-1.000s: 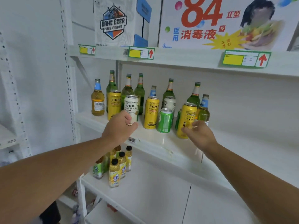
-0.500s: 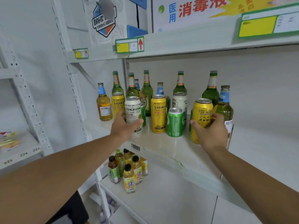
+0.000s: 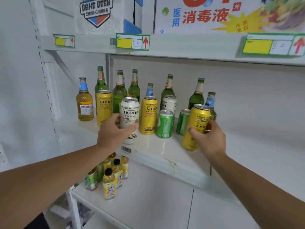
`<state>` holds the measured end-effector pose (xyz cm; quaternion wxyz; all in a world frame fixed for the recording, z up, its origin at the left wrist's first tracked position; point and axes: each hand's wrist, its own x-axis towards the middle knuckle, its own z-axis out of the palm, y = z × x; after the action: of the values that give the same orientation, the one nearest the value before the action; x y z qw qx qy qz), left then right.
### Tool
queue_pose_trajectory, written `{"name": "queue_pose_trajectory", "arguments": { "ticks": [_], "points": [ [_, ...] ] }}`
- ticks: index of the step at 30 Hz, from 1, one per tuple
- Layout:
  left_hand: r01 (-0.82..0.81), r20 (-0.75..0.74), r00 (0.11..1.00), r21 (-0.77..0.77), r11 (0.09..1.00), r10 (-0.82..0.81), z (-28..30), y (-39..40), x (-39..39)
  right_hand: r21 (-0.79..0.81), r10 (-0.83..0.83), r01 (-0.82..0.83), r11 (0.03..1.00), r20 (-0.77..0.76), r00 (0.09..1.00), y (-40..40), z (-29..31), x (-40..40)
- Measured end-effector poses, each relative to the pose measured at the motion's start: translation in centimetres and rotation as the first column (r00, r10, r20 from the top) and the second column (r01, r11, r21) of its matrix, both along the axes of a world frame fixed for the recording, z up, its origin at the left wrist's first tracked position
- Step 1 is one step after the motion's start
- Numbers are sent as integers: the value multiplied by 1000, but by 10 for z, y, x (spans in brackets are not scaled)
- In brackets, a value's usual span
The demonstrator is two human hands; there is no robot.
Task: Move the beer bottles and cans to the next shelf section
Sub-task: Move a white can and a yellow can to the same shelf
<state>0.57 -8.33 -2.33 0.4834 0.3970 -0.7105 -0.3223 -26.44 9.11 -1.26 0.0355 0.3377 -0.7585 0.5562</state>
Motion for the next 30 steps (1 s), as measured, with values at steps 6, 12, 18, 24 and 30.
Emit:
{"name": "queue_pose_trajectory", "arguments": {
  "ticks": [6, 12, 18, 24, 30],
  "points": [
    [267, -62, 962, 14, 964, -266, -6, 44, -29, -17, -138, 139, 990, 4, 990, 47, 13, 4],
    [497, -97, 866, 63, 866, -490, 7, 101, -90, 22, -230, 230, 973, -22, 973, 125, 21, -9],
    [591, -69, 807, 53, 805, -587, 20, 179, -167, 36, -292, 294, 955, -59, 955, 230, 29, -50],
    [628, -10, 778, 55, 776, -629, 30, 274, -260, 32, -332, 335, 942, -79, 940, 339, 30, -111],
    [641, -20, 766, 96, 762, -642, 33, 359, -340, 16, -332, 334, 943, -79, 940, 426, 22, -172]
  ]
}}
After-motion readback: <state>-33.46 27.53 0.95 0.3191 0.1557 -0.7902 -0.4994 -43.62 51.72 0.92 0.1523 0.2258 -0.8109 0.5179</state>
